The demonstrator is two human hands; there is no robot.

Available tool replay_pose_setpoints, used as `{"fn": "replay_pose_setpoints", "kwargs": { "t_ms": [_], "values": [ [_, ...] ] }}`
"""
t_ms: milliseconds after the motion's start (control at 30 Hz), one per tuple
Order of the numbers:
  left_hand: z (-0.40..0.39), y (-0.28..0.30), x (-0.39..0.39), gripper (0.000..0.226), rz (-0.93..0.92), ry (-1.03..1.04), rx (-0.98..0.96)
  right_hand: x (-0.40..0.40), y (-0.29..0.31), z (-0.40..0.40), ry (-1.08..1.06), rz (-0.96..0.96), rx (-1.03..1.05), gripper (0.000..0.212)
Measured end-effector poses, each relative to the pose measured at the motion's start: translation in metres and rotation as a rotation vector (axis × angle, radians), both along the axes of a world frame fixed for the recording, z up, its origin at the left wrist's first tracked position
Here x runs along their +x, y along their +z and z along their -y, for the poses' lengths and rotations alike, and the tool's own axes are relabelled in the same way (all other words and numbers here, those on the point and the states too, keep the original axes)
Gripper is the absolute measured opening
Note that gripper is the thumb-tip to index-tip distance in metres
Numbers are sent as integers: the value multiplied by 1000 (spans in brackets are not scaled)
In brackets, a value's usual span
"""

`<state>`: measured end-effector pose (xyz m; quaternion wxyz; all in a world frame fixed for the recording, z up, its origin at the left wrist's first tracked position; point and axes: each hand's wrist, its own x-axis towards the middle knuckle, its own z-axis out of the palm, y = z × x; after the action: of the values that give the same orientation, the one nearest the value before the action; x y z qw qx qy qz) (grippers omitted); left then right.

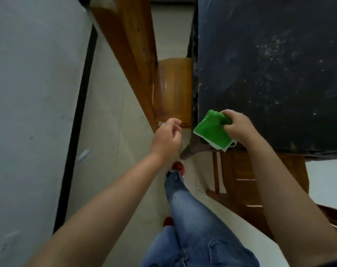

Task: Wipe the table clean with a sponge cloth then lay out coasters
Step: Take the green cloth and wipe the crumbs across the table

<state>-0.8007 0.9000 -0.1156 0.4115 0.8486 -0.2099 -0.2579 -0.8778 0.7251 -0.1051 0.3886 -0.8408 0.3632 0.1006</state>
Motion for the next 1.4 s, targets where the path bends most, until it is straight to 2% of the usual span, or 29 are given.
{"fn": "replay_pose_setpoints", "kwargs": {
  "t_ms": [100, 200, 267, 367, 500, 600, 733, 867, 967, 1067, 1167, 1267, 1333, 1400],
  "values": [
    [33, 10, 42, 25, 91, -152, 85, 15, -12, 19, 2, 74, -92, 46],
    [62, 12, 72, 28, 118, -229, 149, 23, -20, 23, 7, 157, -321, 26],
    [79, 10, 82, 30, 105, -267, 190, 21, -29, 20, 64, 131, -470, 15],
    [97, 2, 89, 32, 100, -307, 237, 15, -33, 6, 164, 51, -533, 11],
    [110, -8, 101, 31, 131, -369, 325, 13, -31, -3, 222, -91, -505, 44],
    [114, -8, 111, 31, 167, -450, 367, 6, -35, -7, 305, -75, -518, 53],
    [116, -3, 124, 34, 170, -552, 386, -1, -47, -13, 314, 29, -546, 47],
    [117, -4, 137, 34, 195, -650, 357, -2, -56, -22, 264, 77, -727, 37],
    [117, -10, 143, 35, 202, -676, 332, -4, -66, -21, 384, 131, -891, 31],
    [118, -16, 145, 35, 223, -699, 310, 1, -68, -11, 442, 164, -939, 29],
    [122, -21, 145, 33, 230, -674, 254, 8, -64, 12, 300, 73, -904, 24],
    [134, -25, 144, 34, 236, -623, 192, 12, -50, 54, -120, -78, -831, 23],
    [141, -27, 145, 35, 223, -556, 171, 7, -39, 67, -391, -40, -832, 23],
    [153, -31, 146, 36, 188, -492, 144, 3, -32, 60, -441, 74, -913, 26]
  ]
}}
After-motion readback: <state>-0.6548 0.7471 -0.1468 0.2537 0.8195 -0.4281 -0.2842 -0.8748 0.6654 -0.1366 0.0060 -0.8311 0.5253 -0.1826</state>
